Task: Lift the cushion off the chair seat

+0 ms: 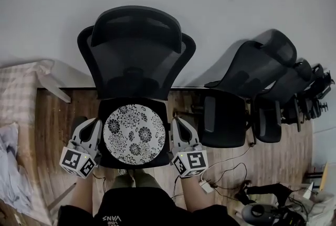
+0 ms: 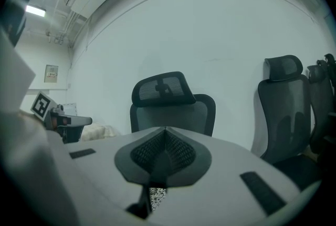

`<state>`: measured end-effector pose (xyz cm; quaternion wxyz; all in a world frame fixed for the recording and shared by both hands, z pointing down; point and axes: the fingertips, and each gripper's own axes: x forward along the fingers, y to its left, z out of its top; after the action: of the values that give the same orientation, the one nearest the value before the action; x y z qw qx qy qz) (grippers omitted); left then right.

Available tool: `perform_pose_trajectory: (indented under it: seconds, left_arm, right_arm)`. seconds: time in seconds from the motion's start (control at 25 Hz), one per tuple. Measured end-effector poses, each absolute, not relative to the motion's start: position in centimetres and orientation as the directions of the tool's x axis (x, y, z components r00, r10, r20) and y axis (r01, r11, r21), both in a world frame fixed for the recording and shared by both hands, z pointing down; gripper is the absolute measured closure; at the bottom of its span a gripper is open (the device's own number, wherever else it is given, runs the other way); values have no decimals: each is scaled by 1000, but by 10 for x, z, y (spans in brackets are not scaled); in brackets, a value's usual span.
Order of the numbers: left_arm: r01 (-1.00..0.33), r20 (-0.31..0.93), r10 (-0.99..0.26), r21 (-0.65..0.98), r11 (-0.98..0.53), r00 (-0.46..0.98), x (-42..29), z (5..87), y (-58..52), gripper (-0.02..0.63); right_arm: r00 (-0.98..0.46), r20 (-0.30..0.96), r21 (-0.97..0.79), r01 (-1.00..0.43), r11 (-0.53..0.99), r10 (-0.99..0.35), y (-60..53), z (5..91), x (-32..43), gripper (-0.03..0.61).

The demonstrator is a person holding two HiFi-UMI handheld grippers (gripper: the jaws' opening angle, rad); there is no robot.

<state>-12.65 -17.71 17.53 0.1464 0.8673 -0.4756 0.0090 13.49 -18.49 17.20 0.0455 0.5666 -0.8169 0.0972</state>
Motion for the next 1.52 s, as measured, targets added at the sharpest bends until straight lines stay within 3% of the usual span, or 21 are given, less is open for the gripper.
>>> perform_pose_trajectory:
  seconds: [1.52]
  left_arm:
    - [-827, 272, -790, 316, -465, 549, -135, 299, -172, 603]
  right_arm:
    - [-316, 329, -119, -949, 294, -890, -183, 305, 133, 561]
